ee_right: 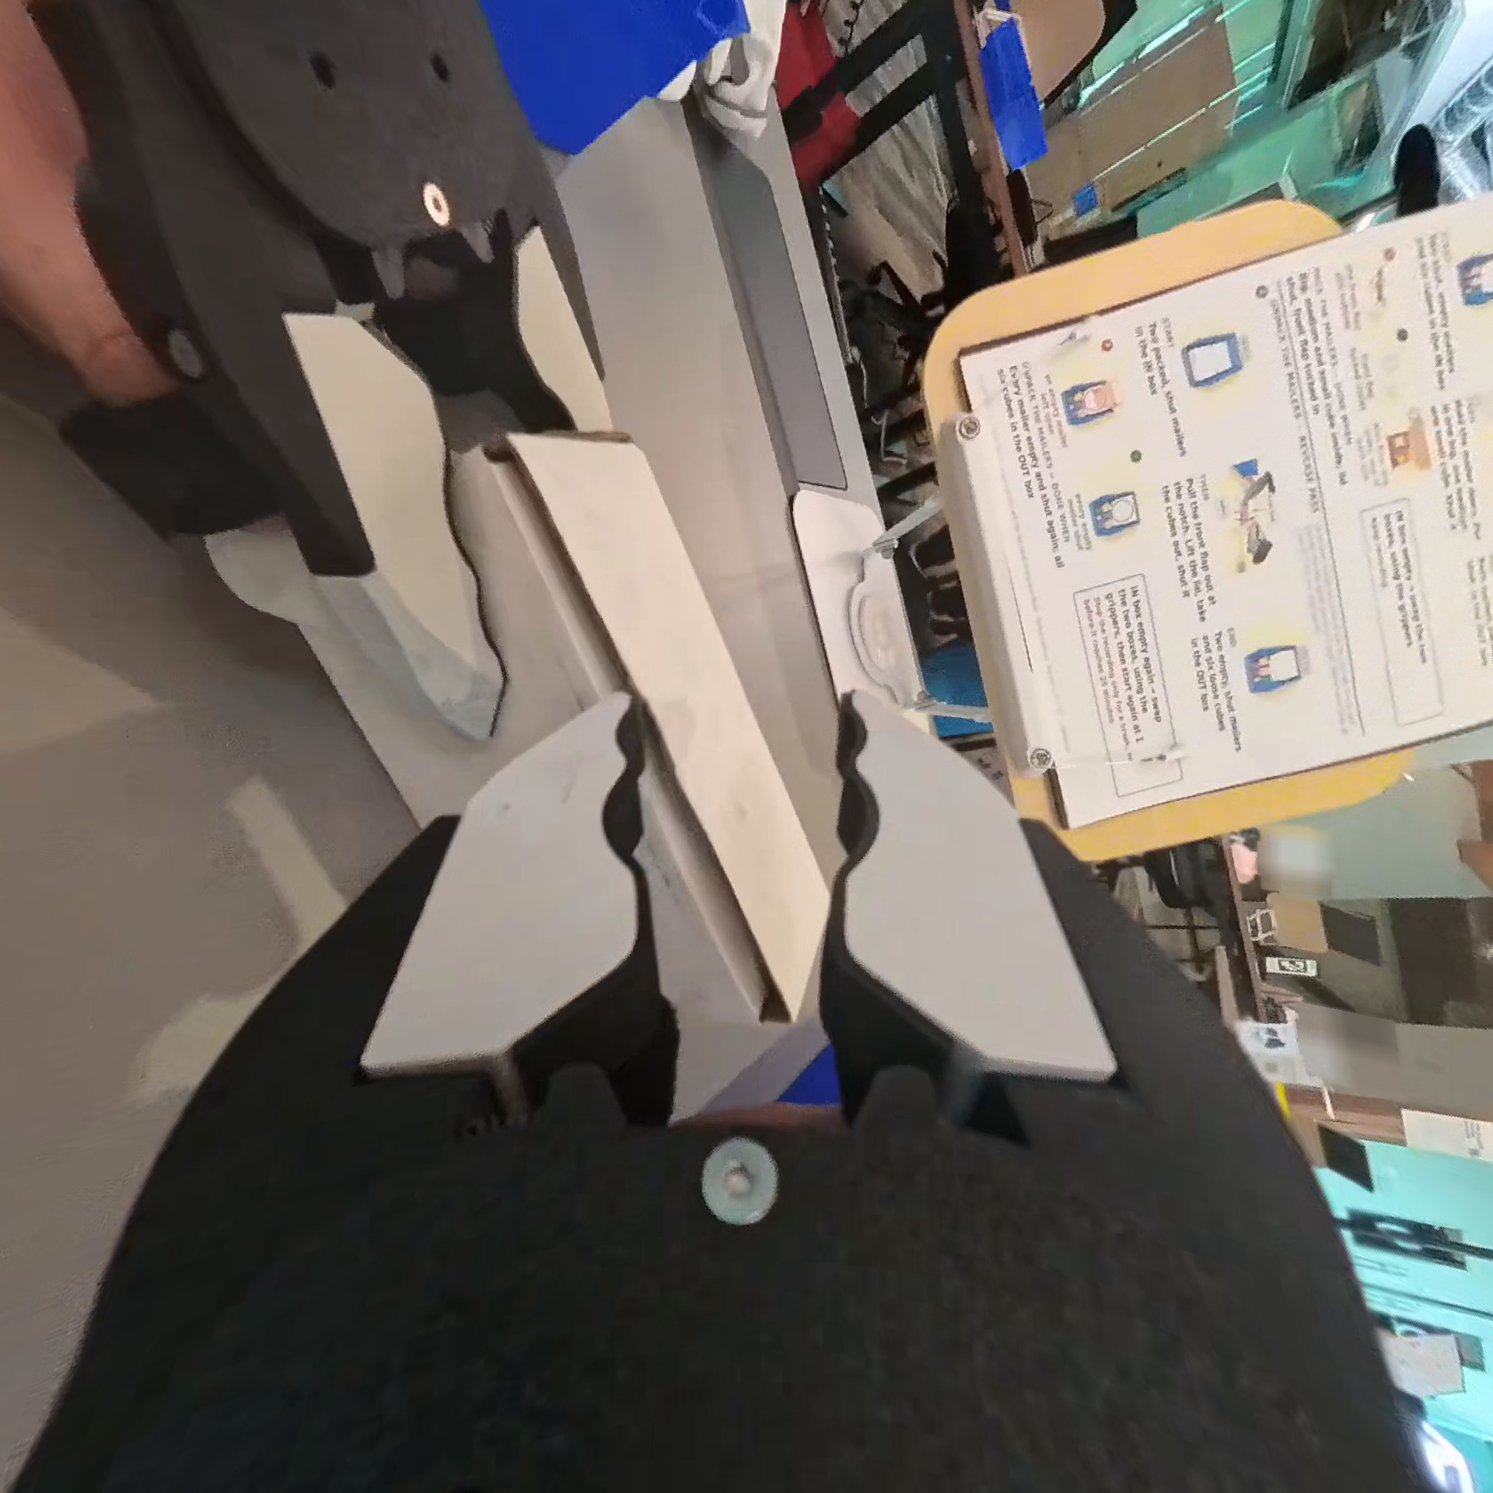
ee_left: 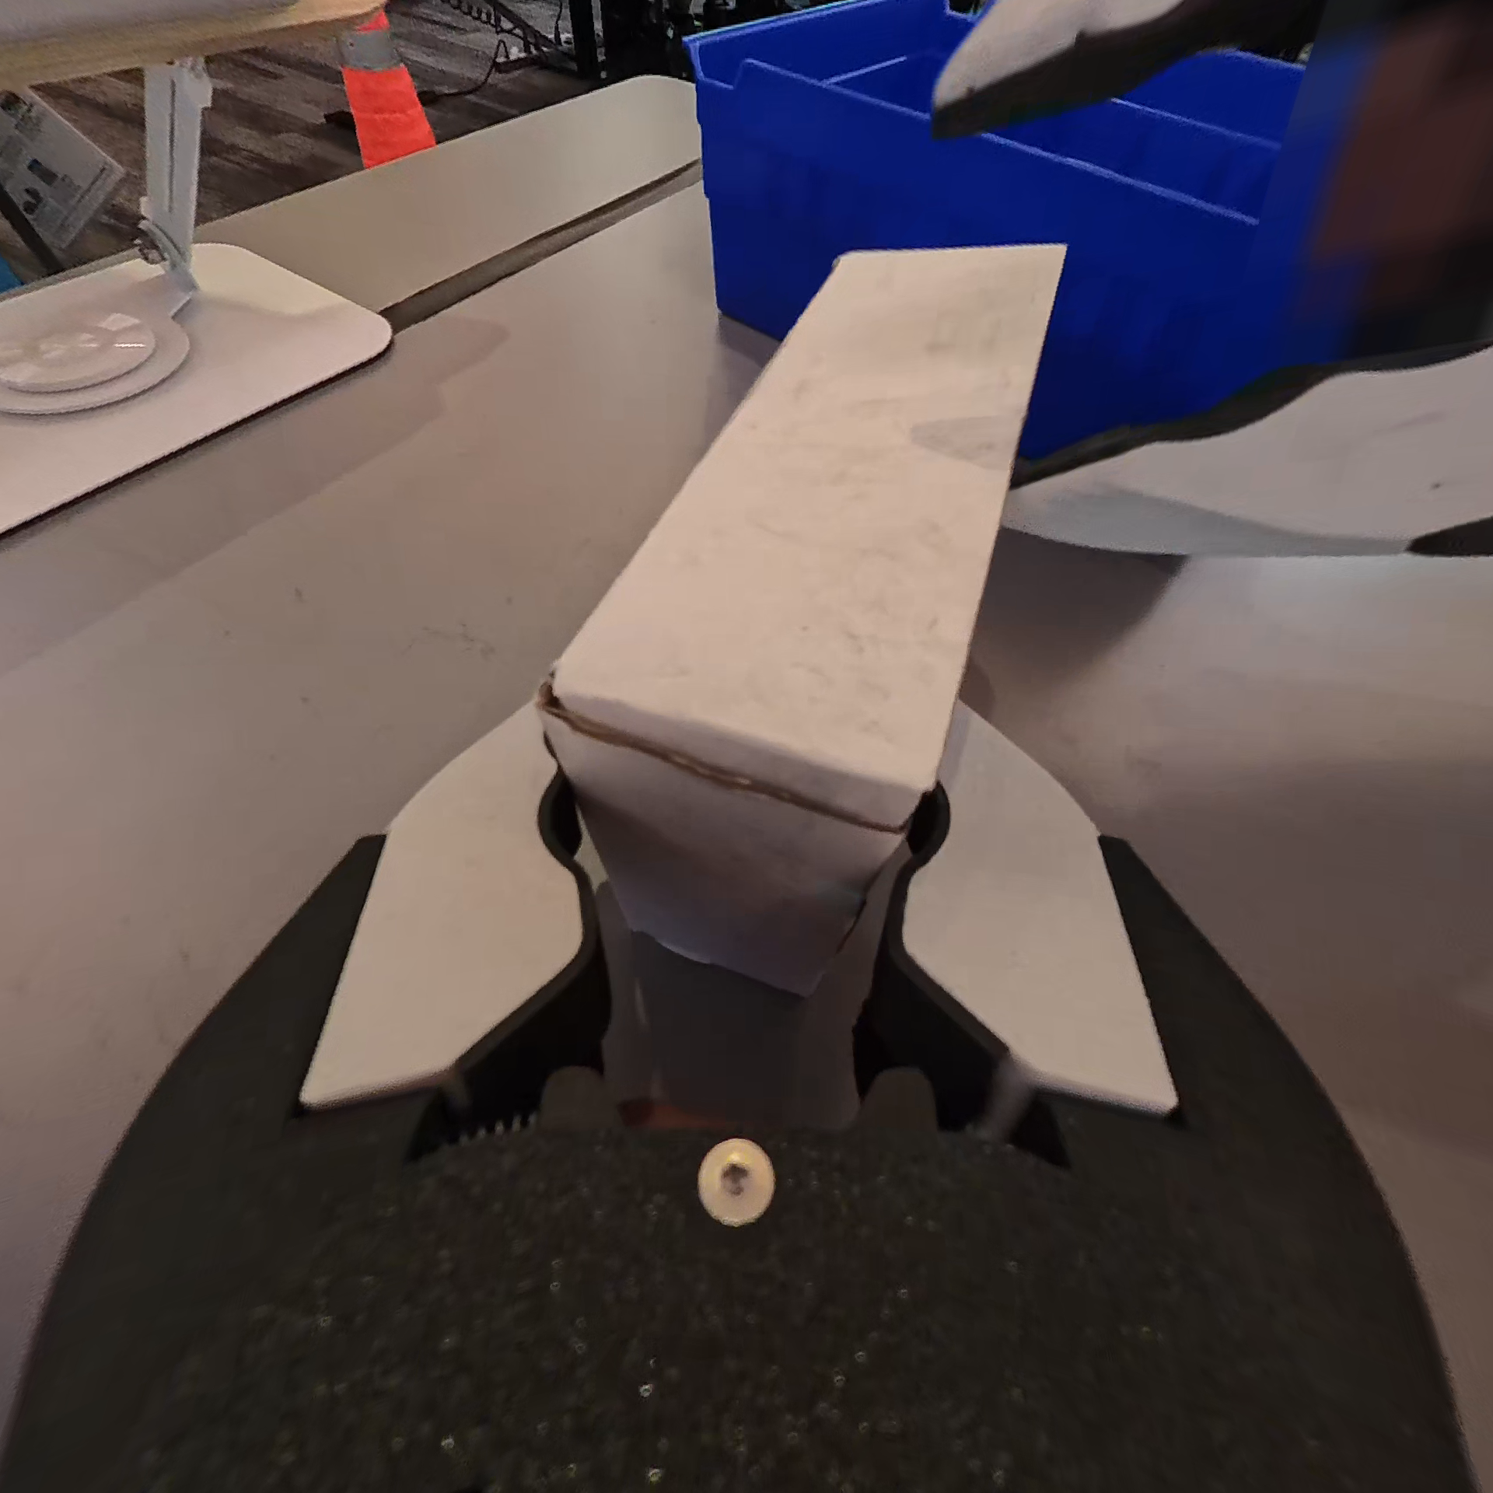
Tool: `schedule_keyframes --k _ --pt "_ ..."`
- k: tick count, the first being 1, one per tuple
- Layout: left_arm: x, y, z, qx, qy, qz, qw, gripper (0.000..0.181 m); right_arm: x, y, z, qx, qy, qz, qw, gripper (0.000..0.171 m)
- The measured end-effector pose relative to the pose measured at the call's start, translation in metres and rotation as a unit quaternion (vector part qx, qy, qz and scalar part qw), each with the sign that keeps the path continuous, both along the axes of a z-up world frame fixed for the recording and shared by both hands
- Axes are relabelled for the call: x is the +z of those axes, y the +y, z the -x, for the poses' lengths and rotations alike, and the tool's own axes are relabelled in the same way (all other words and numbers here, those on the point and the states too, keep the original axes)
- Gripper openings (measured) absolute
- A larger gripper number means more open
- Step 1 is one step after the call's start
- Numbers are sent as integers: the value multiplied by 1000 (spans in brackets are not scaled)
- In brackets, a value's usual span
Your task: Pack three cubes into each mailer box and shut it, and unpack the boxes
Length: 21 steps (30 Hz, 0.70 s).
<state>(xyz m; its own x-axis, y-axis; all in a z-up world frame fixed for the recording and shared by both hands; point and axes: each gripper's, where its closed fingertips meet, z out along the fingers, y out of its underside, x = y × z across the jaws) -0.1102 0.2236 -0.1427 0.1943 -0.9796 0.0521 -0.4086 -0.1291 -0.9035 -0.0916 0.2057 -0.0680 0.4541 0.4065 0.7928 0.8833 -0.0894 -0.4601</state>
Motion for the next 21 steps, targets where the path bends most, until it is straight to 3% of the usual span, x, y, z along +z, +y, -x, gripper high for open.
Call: schedule_keyframes --k 7,11,17,21 --pt "0 0 1 -3 1 -5 1000 78 3 6 11 15 -98 -6 995 48" --pt "0 1 1 -1 0 -5 1000 78 2 11 23 27 -173 -26 984 42" --pt "0 1 2 -3 0 -12 1000 77 4 18 31 23 -166 -33 985 46" --pt "-1 -3 1 -16 2 -16 1000 74 4 11 1 -1 -165 -21 986 48"
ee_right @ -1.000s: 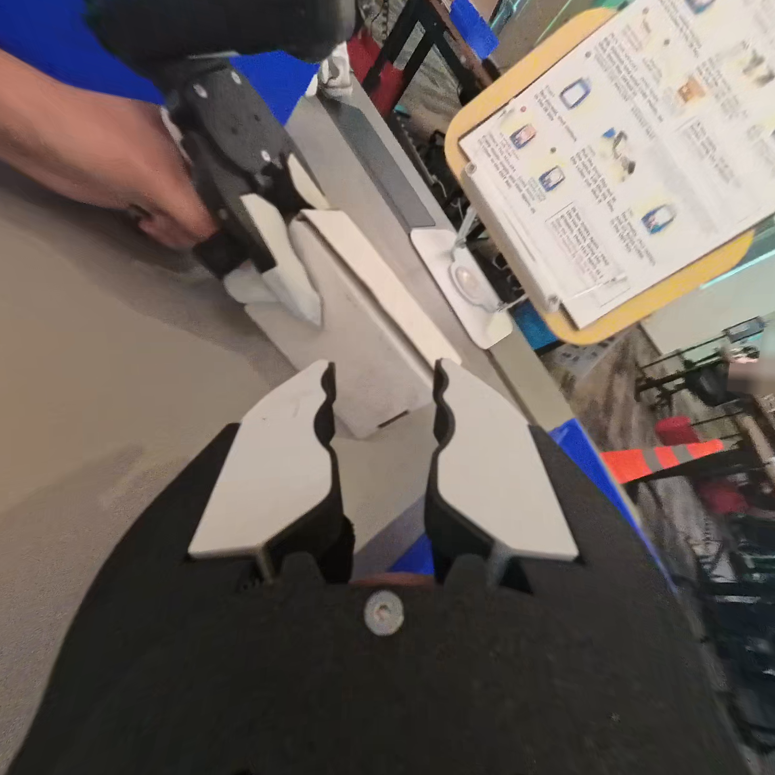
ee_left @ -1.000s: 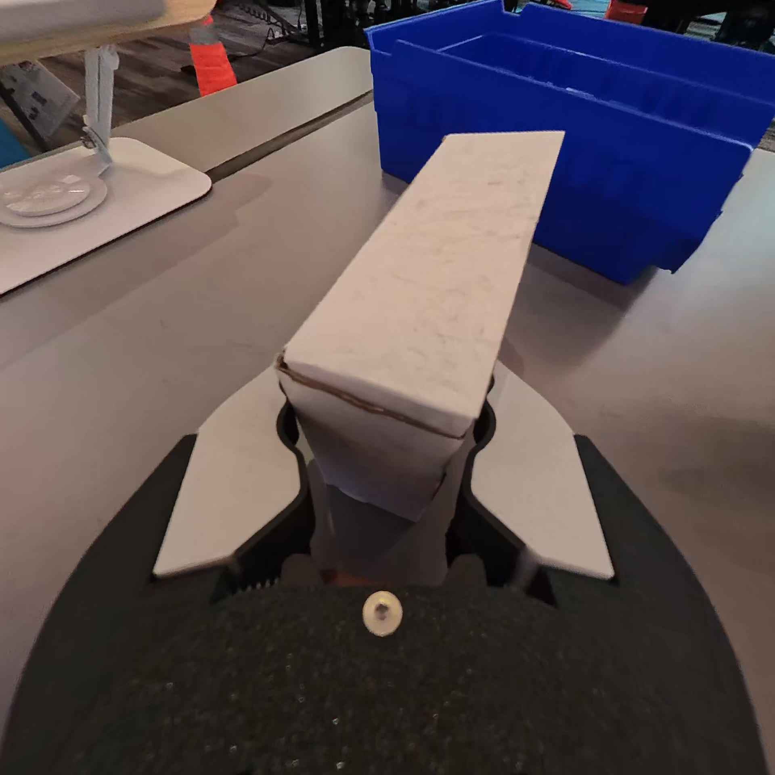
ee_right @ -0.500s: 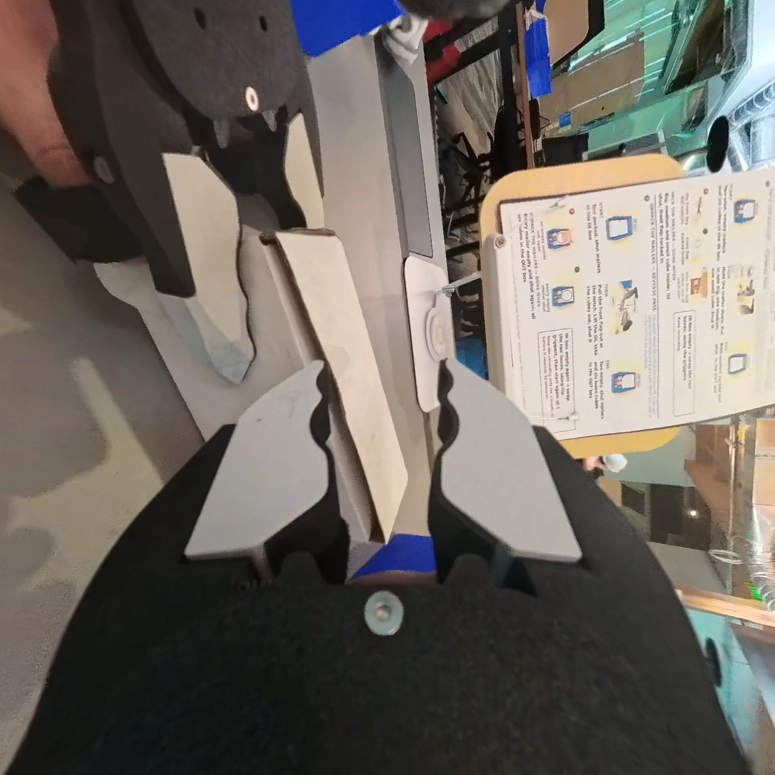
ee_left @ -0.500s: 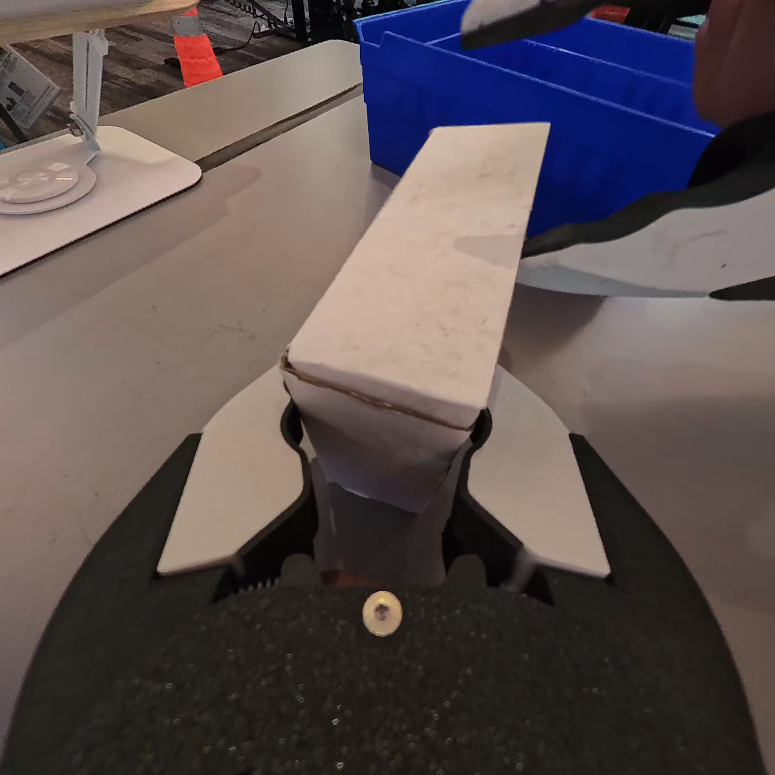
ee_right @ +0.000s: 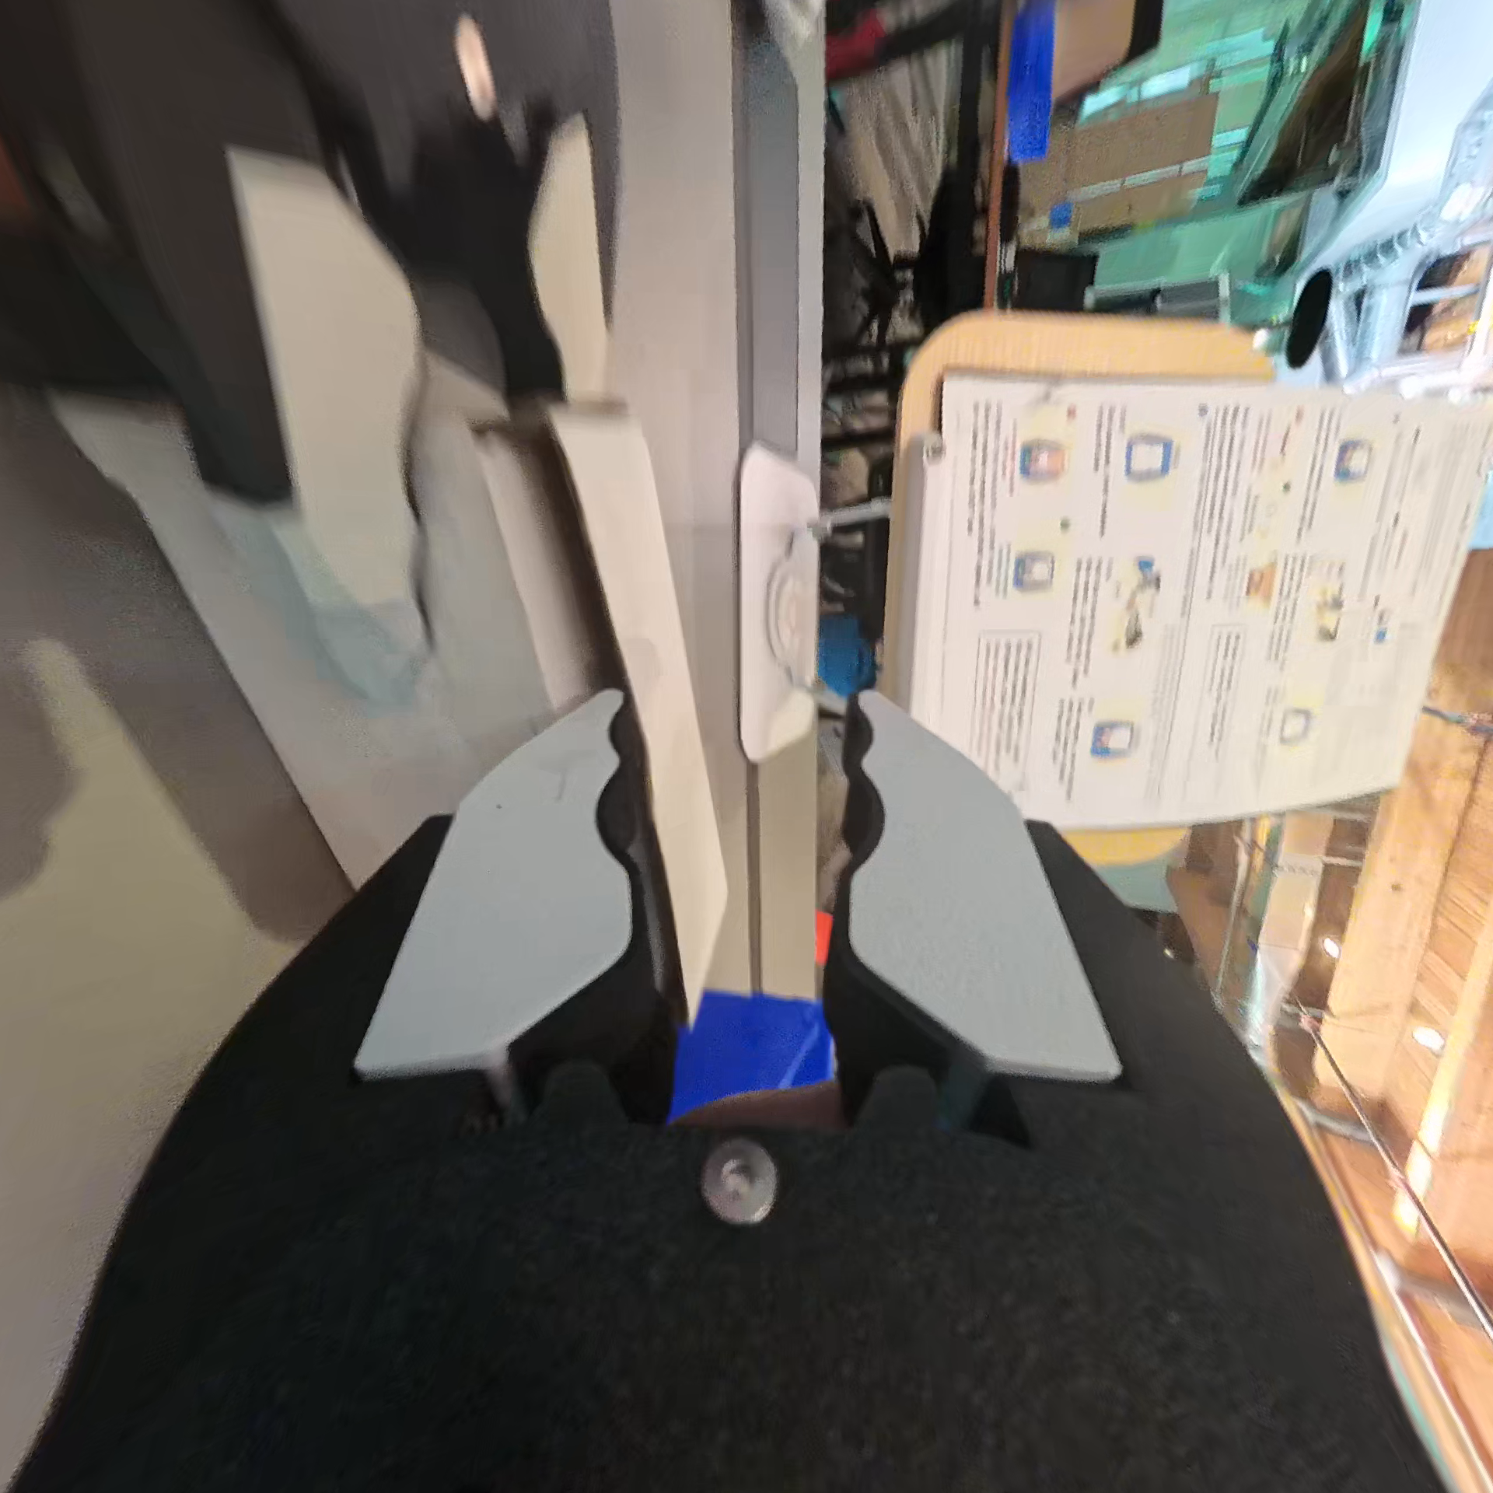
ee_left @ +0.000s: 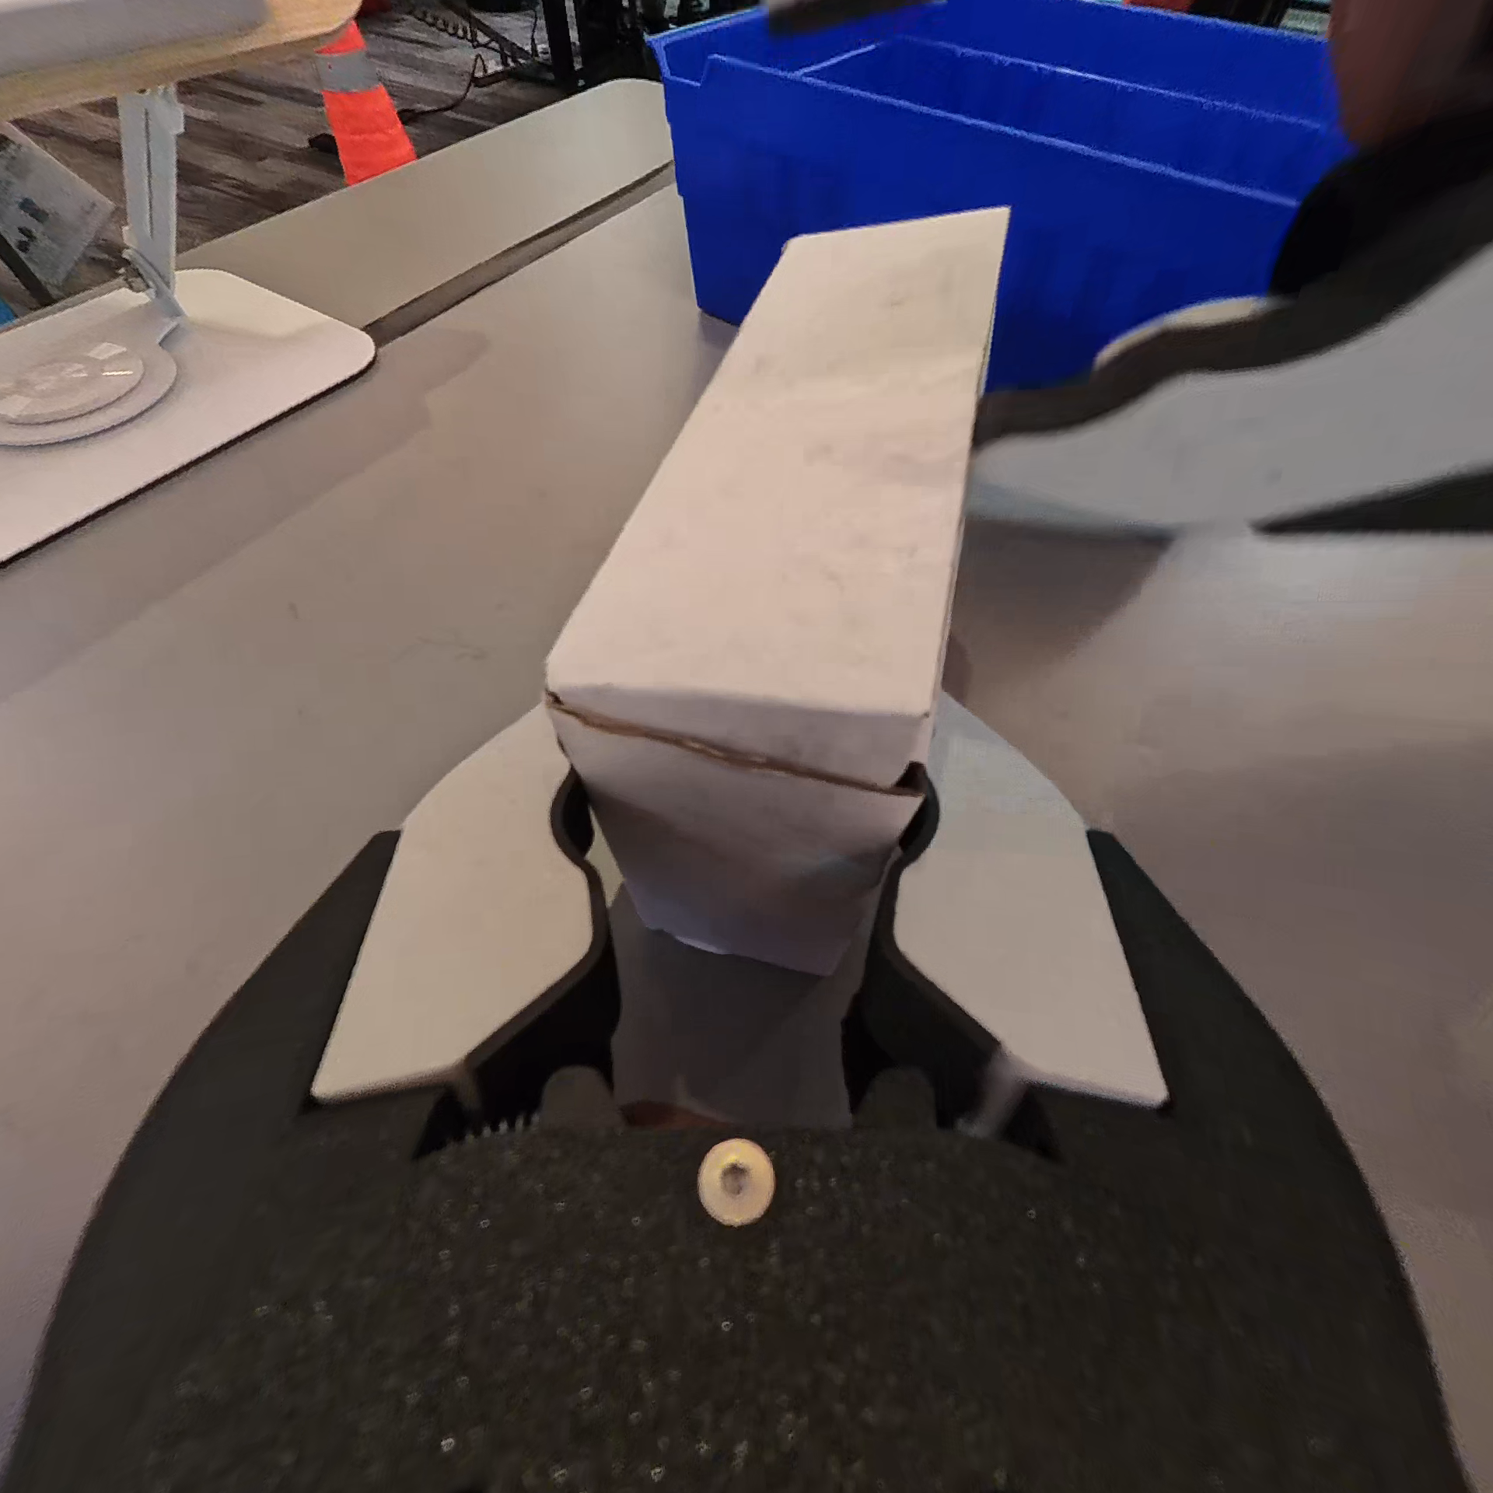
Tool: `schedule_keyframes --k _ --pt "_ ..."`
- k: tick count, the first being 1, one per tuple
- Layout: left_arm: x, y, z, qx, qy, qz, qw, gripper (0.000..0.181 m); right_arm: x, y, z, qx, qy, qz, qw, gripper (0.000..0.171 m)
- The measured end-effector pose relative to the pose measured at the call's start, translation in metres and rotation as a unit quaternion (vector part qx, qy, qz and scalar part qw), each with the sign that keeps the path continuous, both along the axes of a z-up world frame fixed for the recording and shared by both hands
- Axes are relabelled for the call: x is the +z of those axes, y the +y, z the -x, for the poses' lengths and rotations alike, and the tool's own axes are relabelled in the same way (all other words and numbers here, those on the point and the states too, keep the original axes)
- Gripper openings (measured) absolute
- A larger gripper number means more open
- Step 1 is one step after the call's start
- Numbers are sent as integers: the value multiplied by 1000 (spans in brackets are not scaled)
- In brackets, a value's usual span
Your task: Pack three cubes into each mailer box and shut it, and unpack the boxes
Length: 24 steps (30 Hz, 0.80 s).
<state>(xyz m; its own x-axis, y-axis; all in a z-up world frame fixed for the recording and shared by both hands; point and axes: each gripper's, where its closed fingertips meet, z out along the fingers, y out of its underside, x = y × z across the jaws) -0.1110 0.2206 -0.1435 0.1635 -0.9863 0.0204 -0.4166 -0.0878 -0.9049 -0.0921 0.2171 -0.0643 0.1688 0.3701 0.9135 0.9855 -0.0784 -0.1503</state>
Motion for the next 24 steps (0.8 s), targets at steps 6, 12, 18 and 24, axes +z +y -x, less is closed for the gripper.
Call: schedule_keyframes --k 6,12,18,24 --pt "0 -1 -1 -3 1 -4 1000 73 -2 -5 -77 -31 -15 -2 999 45" --pt "0 1 -1 -3 2 -7 1000 72 -7 -3 -81 -37 -43 12 998 33" --pt "0 -5 -2 -12 3 -14 1000 72 -9 3 -9 29 -47 26 998 31" --pt "1 -1 0 -8 2 -34 999 72 -18 5 -2 44 3 72 996 14"
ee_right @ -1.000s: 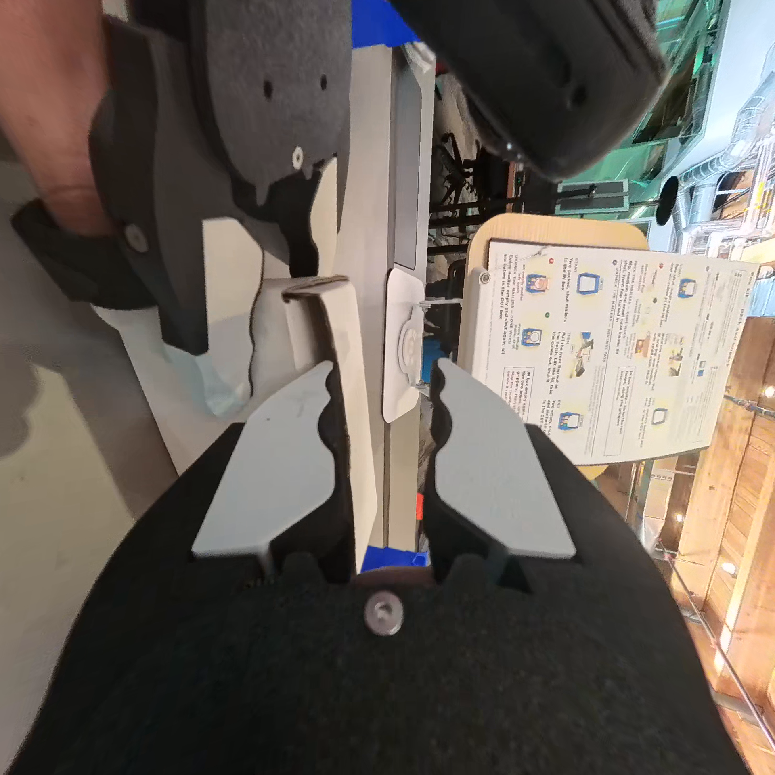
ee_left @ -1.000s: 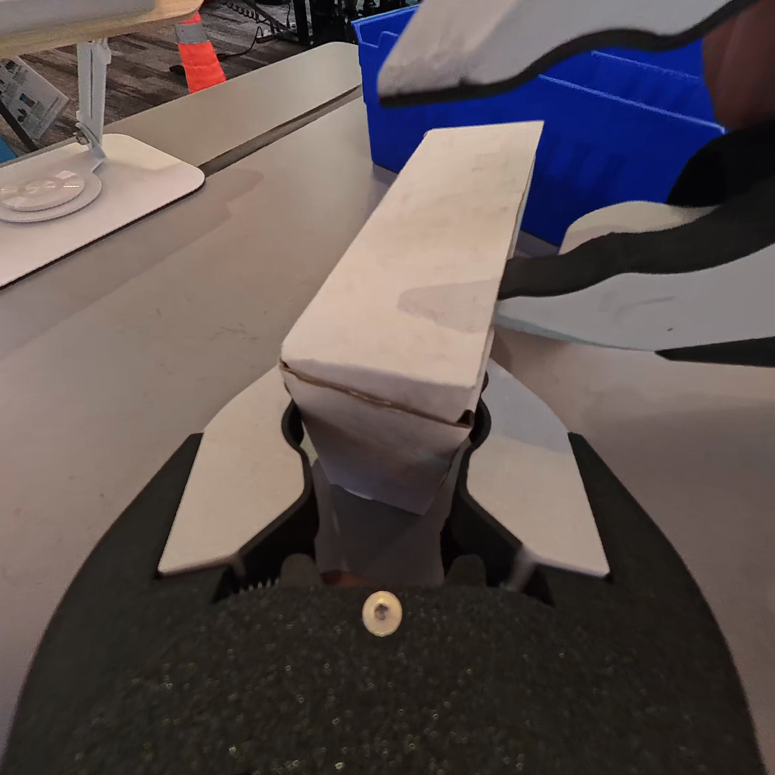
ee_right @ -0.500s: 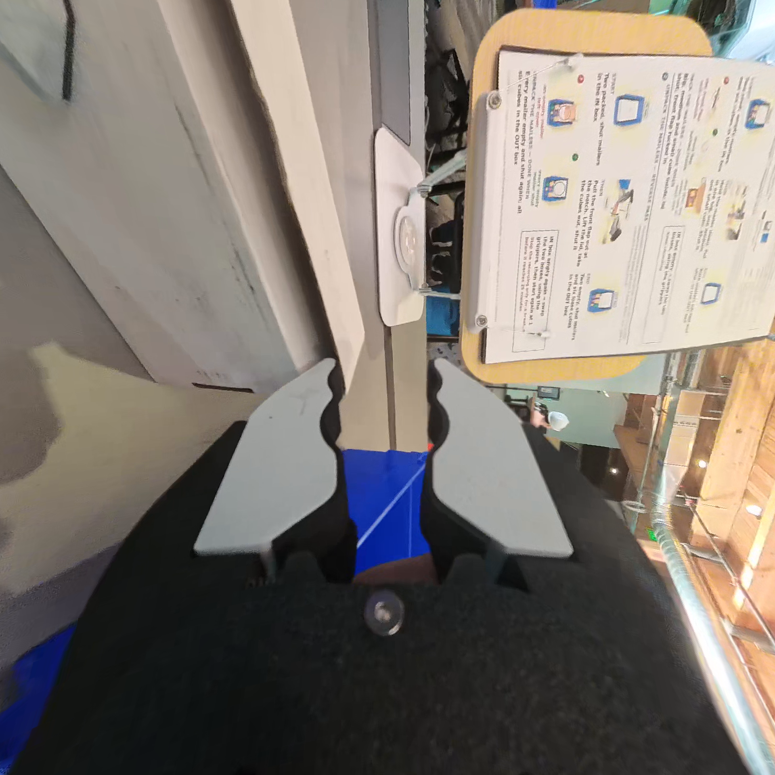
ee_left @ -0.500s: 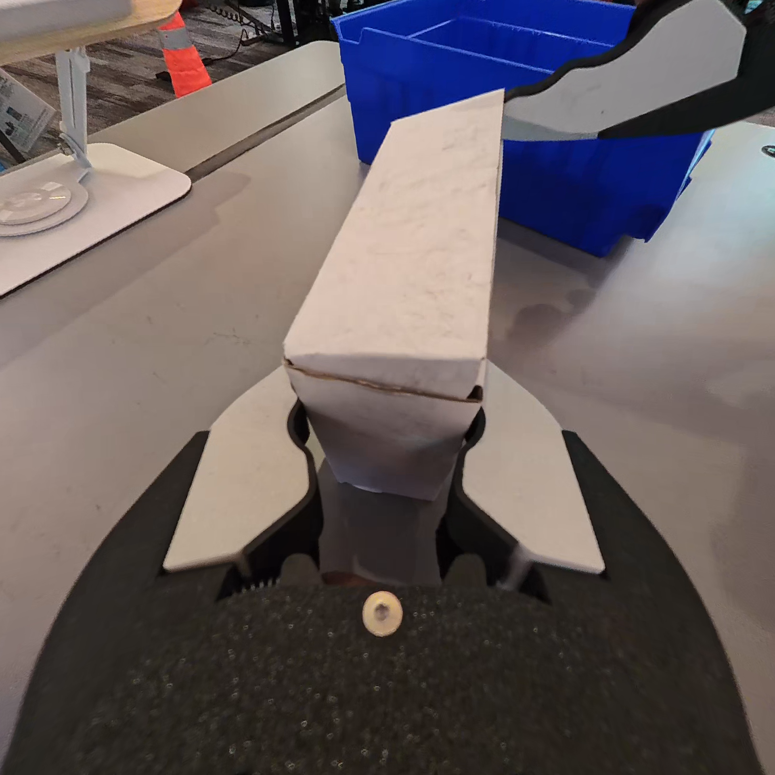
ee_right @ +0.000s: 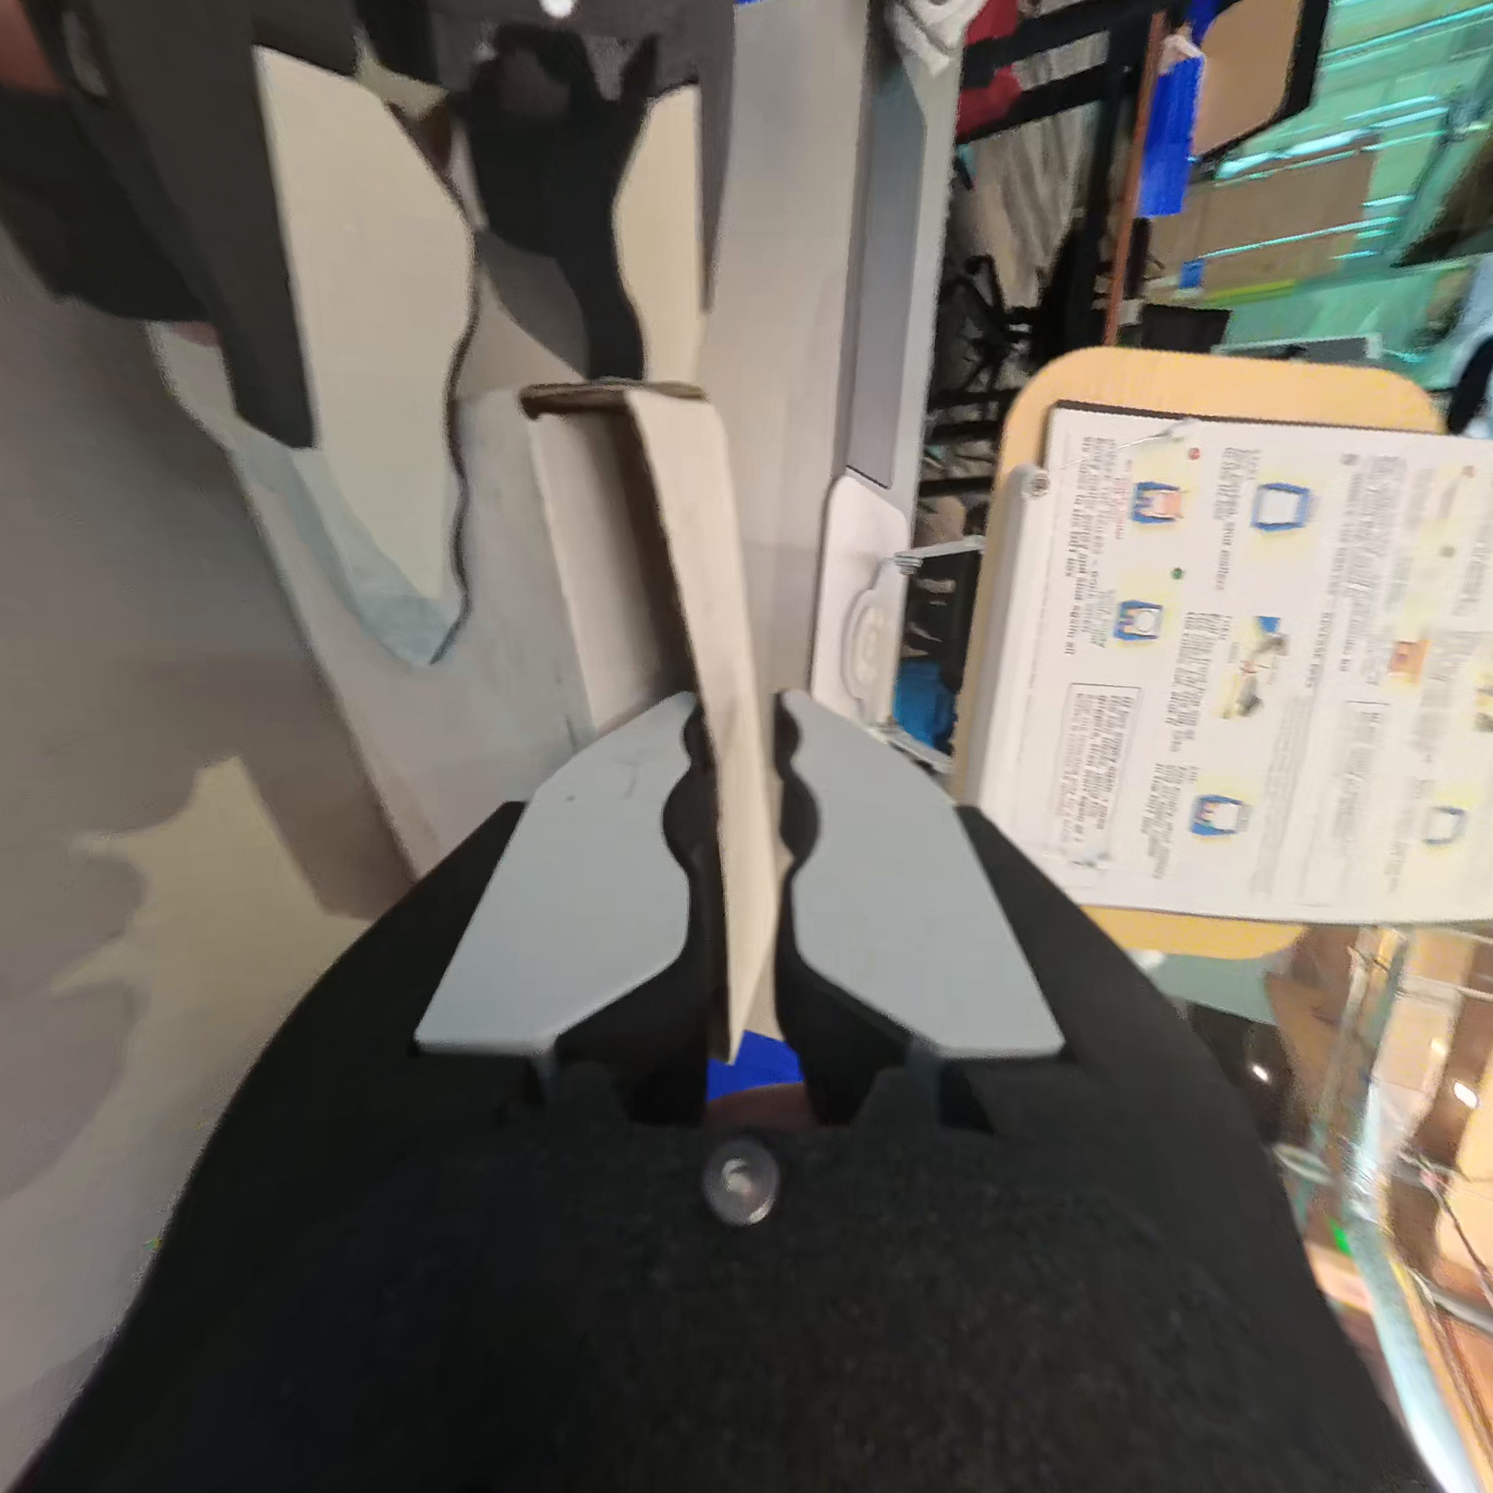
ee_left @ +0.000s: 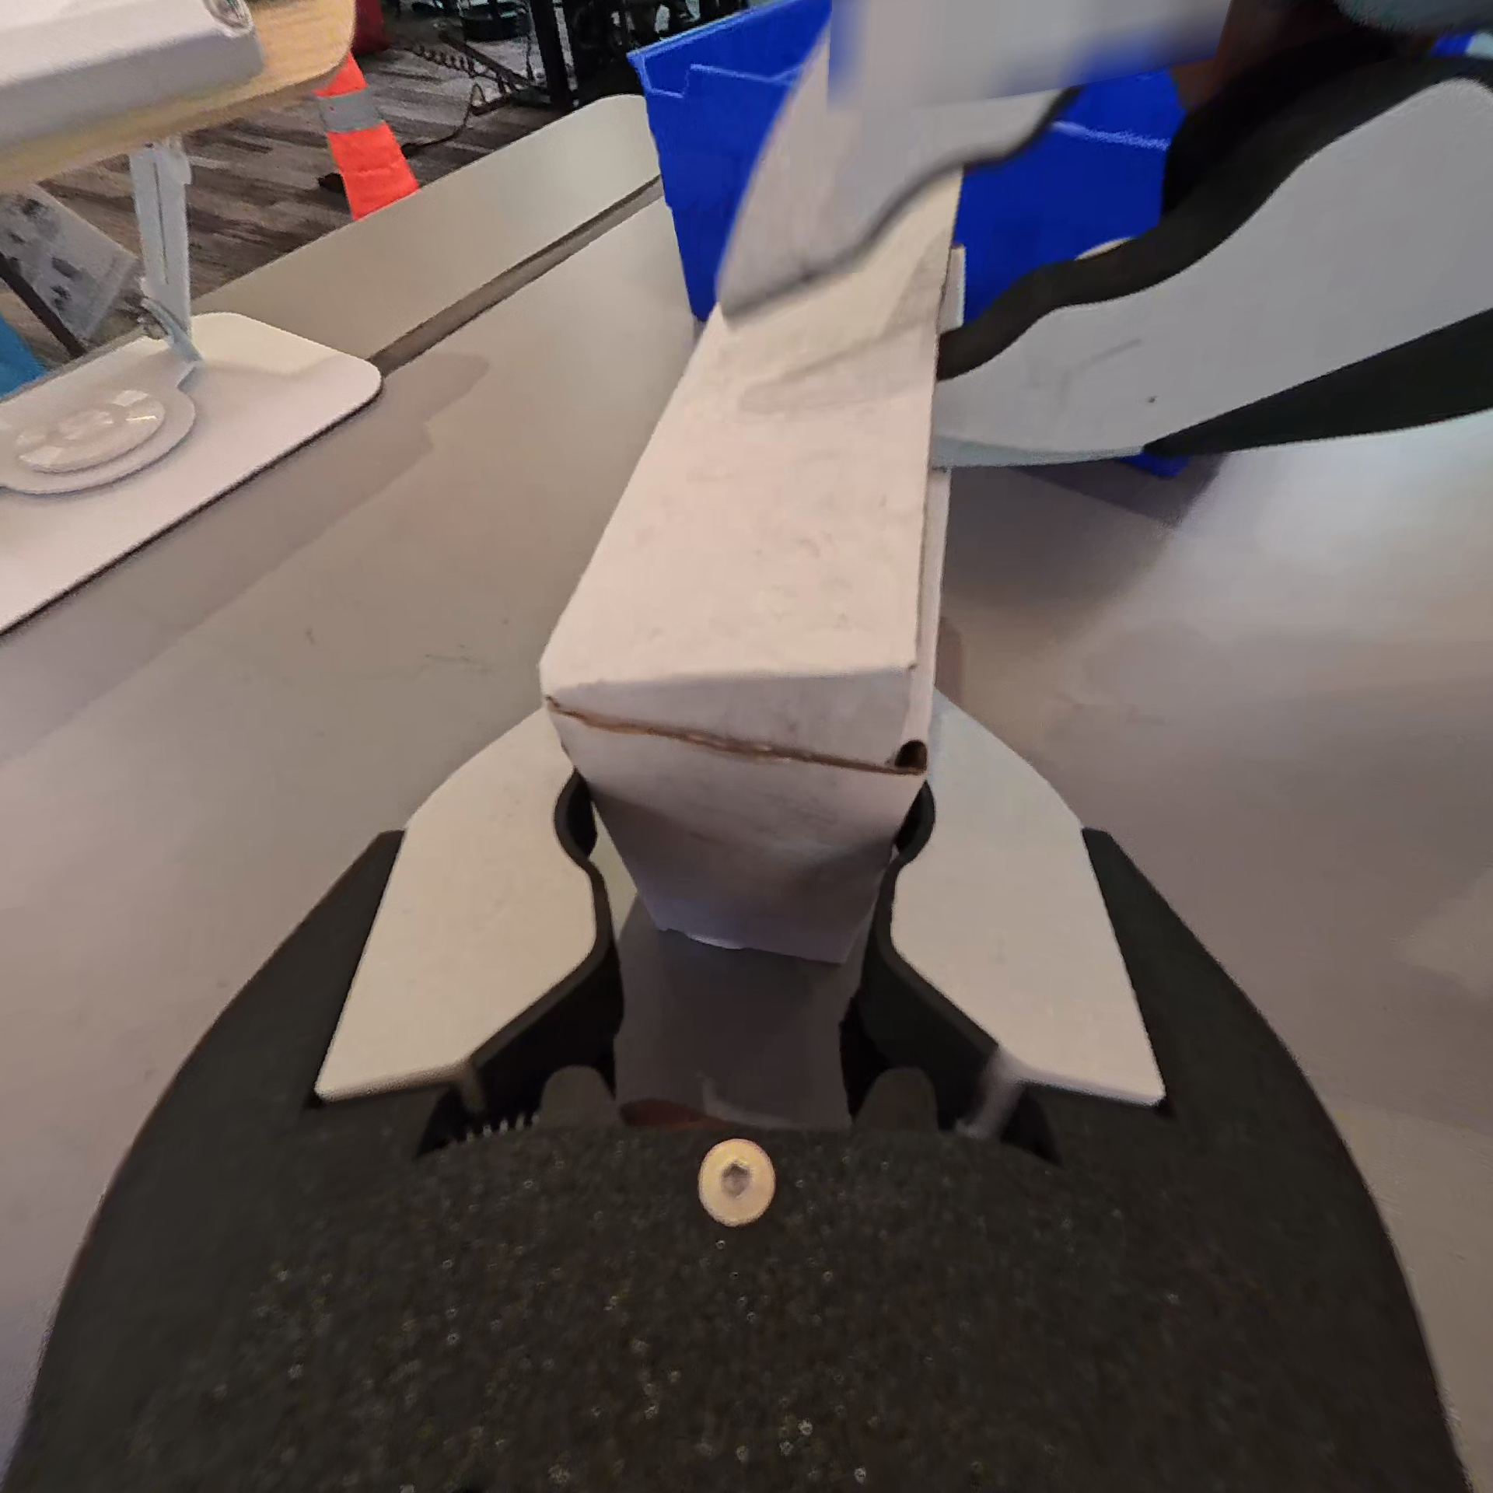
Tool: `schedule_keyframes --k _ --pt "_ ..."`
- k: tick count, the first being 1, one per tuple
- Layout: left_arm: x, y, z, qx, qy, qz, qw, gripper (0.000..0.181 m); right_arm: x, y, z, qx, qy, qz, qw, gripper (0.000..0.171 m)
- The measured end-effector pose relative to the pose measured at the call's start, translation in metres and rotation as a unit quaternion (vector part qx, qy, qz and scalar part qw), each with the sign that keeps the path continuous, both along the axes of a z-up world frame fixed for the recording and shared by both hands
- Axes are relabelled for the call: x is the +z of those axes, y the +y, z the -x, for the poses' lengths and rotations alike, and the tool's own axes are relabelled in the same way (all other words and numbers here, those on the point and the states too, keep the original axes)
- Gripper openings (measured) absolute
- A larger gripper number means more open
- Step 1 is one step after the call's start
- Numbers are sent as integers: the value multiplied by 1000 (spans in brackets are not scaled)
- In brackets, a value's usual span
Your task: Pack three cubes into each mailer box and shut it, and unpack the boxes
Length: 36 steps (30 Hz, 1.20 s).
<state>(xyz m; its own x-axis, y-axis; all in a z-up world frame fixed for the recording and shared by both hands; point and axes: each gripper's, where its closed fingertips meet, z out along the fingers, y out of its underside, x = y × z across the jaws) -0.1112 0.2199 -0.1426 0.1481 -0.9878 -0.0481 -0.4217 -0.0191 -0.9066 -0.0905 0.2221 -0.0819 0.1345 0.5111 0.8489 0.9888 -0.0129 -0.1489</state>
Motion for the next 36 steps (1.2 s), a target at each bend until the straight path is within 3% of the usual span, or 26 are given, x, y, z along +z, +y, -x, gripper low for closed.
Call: schedule_keyframes --k 1,5,7,9,11,15,18,22,27,32,36 --pt "1 2 0 3 0 -17 1000 72 -3 -1 0 2 2 10 1000 7" --pt "5 10 3 17 -6 -81 997 72 0 -1 2 -23 20 54 998 9" --pt "6 12 4 23 -4 -122 992 73 14 3 4 -32 59 64 996 3" --pt "8 19 6 51 13 -207 977 73 19 2 4 -58 135 132 980 4" --pt "11 27 9 95 15 -239 966 73 23 6 0 -61 142 137 978 5" --pt "17 26 23 156 -15 -108 982 72 27 11 -12 -101 100 95 985 2" --pt "32 7 31 158 -87 13 984 69 21 1 -2 -99 135 107 980 2" --pt "37 14 37 180 -111 26 977 59 9 -11 9 -82 125 100 984 2" --pt "11 10 29 161 -49 46 985 40 0 -21 20 -69 124 112 984 2" --pt "-13 2 27 145 34 38 988 36 26 -12 8 -78 140 97 982 2" --pt "-6 -3 26 130 14 42 991 33 40 -5 -4 -82 118 96 985 2"
